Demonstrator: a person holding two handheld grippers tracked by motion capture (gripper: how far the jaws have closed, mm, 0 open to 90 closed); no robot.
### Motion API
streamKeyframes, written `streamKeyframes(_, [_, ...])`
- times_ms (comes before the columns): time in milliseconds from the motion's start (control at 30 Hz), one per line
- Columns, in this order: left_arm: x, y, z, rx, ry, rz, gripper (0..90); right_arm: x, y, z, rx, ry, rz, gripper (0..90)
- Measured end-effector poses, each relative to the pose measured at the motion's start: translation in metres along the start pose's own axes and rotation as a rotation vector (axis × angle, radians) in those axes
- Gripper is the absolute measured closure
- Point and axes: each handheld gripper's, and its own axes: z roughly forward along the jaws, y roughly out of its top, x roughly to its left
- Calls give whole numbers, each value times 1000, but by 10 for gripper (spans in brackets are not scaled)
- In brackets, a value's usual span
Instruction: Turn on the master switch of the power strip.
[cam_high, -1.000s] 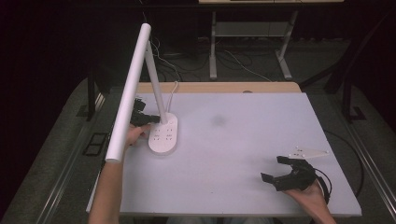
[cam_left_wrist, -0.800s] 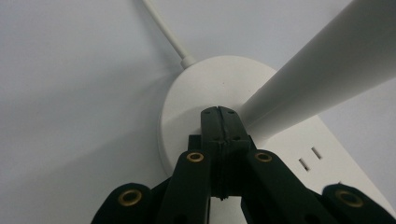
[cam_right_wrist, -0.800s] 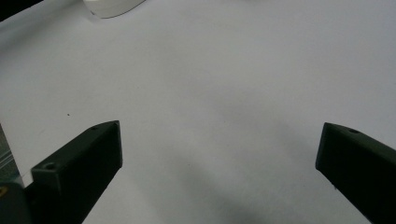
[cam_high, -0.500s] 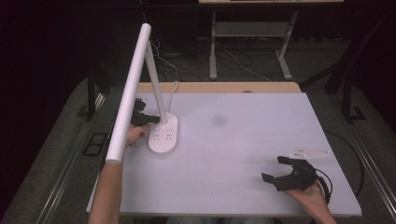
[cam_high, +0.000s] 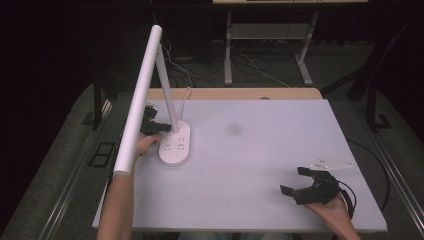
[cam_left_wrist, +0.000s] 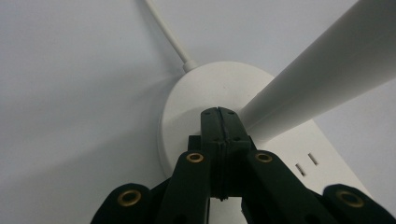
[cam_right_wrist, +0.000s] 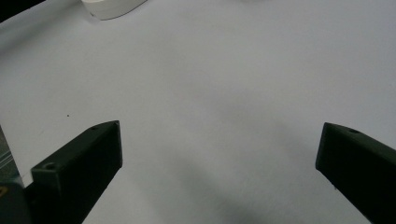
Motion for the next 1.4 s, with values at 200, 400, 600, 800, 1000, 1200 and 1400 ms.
streamKeyframes(200, [-1, -1, -2, -26, 24, 31, 900, 0, 0, 0, 1, 1, 2, 1])
streamKeyframes(400, [-2, -4, -7, -47, 28, 63, 900, 0, 0, 0, 0, 1, 4, 1])
streamKeyframes(600, [-7, -4, -21, -104, 18, 62, 900, 0, 0, 0, 1, 3, 4, 1])
streamKeyframes(800, [-13, -8, -36, -142, 25, 51, 878, 0, 1, 0, -1, 4, -2, 1])
streamKeyframes(1000, [-17, -13, -51, -174, 28, 30, 834, 2, 2, -1, -6, 8, -4, 1])
streamKeyframes(1200, [-25, -23, -64, -216, 43, 12, 678, 2, 2, -2, -10, 11, -5, 1])
streamKeyframes(1400, [-32, -37, -79, -275, 30, -4, 496, 4, 3, -2, -12, 14, -7, 1])
